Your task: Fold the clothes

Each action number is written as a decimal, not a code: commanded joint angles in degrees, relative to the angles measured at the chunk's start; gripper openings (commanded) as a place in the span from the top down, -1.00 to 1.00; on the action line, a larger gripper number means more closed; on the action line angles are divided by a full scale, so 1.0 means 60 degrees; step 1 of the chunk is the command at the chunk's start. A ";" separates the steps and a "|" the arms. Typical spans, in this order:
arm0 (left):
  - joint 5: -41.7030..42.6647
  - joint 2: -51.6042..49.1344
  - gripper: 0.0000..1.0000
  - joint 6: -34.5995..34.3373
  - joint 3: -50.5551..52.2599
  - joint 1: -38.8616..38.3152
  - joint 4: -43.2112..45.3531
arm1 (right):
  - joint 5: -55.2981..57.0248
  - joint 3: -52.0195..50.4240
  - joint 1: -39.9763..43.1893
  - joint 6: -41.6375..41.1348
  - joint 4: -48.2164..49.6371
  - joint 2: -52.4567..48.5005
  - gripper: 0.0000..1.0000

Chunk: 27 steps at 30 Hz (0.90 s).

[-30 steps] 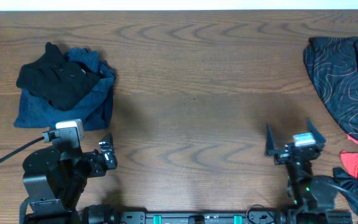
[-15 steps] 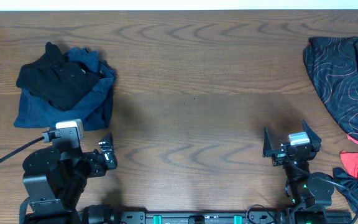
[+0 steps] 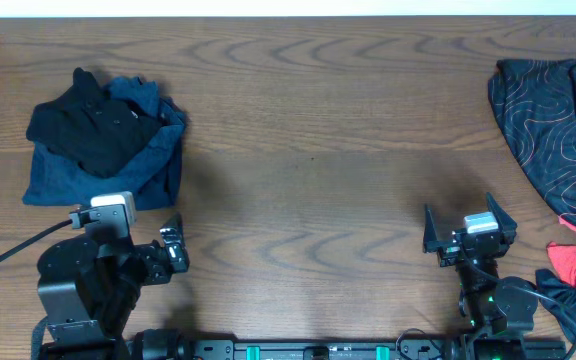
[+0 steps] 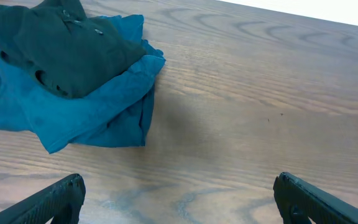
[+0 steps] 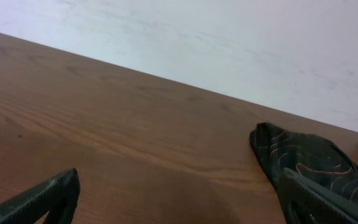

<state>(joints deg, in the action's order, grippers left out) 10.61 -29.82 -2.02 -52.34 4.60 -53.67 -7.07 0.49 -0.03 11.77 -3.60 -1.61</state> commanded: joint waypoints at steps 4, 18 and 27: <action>-0.1275 0.0761 -0.96 0.0772 0.0448 -0.0066 -0.0259 | -0.0084 0.0000 -0.0069 0.0157 -0.0047 -0.0011 -0.99; -0.1490 0.4911 -0.96 0.0801 0.6400 -0.0087 0.5074 | -0.0084 0.0000 -0.0069 0.0157 -0.0047 -0.0011 -0.98; -0.1224 0.4954 -0.96 0.0794 0.8684 -0.0124 0.8575 | -0.0084 0.0000 -0.0069 0.0157 -0.0047 -0.0011 -0.98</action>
